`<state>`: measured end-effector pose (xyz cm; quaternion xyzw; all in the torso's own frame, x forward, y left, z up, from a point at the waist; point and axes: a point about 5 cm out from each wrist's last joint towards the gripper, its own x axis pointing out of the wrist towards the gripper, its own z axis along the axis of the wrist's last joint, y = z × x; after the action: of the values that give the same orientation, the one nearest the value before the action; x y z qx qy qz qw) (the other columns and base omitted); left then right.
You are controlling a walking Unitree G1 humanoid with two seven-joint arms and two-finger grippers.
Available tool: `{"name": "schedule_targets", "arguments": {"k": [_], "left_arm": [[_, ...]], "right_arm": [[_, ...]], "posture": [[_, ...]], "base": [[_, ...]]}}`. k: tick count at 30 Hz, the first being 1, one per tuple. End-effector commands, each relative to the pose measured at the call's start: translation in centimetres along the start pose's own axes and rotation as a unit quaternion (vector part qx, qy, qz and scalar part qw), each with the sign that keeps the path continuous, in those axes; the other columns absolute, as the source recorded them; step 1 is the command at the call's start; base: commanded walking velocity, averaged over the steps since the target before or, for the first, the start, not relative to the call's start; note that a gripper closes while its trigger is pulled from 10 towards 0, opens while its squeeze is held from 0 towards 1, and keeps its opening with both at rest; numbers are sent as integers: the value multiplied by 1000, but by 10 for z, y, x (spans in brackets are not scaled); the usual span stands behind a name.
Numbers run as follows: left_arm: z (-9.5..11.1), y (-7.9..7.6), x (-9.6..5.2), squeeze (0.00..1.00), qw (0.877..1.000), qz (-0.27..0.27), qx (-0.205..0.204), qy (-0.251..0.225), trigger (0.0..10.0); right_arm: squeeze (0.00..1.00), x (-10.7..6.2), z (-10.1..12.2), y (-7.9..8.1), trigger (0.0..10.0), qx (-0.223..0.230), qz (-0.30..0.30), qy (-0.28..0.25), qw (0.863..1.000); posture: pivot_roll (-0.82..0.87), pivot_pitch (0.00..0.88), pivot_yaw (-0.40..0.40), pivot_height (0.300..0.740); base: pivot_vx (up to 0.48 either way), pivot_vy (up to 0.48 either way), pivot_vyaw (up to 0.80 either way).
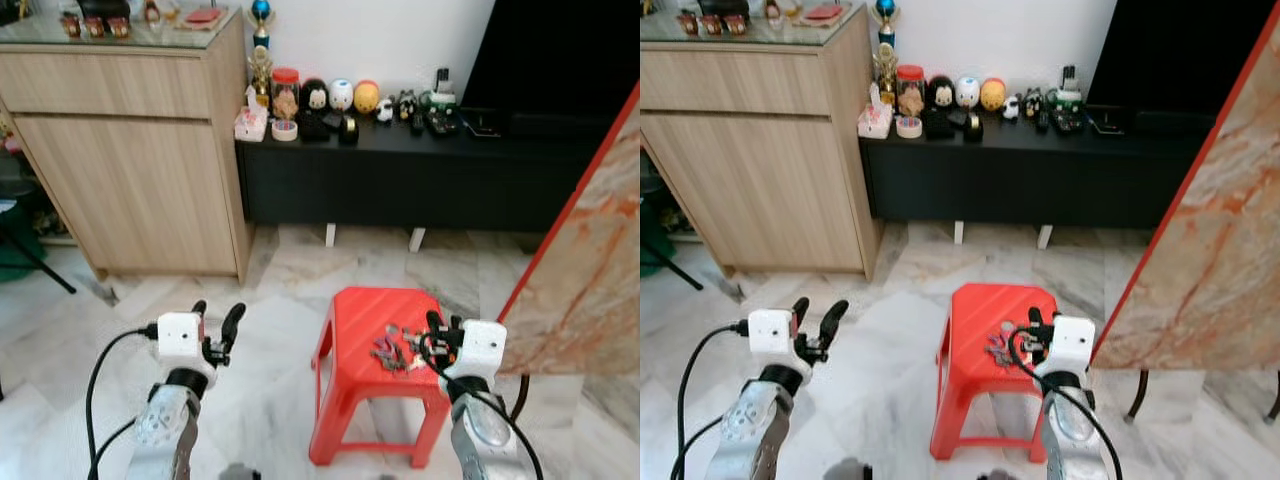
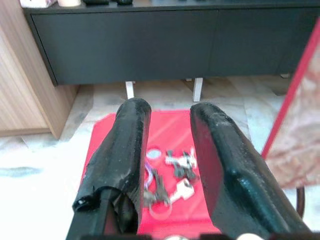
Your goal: Hang keys on a hook
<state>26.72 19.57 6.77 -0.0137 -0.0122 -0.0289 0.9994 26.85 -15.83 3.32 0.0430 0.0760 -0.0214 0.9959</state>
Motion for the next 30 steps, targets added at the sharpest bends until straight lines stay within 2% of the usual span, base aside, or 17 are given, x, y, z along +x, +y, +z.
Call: {"name": "schedule_targets", "arguments": {"k": [1, 25, 30], "left_arm": [[1, -3, 1, 0, 1000, -5, 2, 1, 10000], [-1, -8, 2, 0, 1000, -18, -9, 13, 10000], [-1, -9, 2, 0, 1000, -19, -9, 13, 10000]], "right_arm": [[0, 1, 0, -2, 10000, -7, -1, 4, 1000], [0, 2, -6, 2, 10000, -8, 19, 24, 999], [0, 0, -4, 5, 10000, -17, 38, 11, 999]], "posture": [[74, 0, -85, 631], [71, 0, -83, 631], [71, 0, -83, 631]], "base": [[0, 0, 0], [0, 0, 0], [0, 0, 160]]}}
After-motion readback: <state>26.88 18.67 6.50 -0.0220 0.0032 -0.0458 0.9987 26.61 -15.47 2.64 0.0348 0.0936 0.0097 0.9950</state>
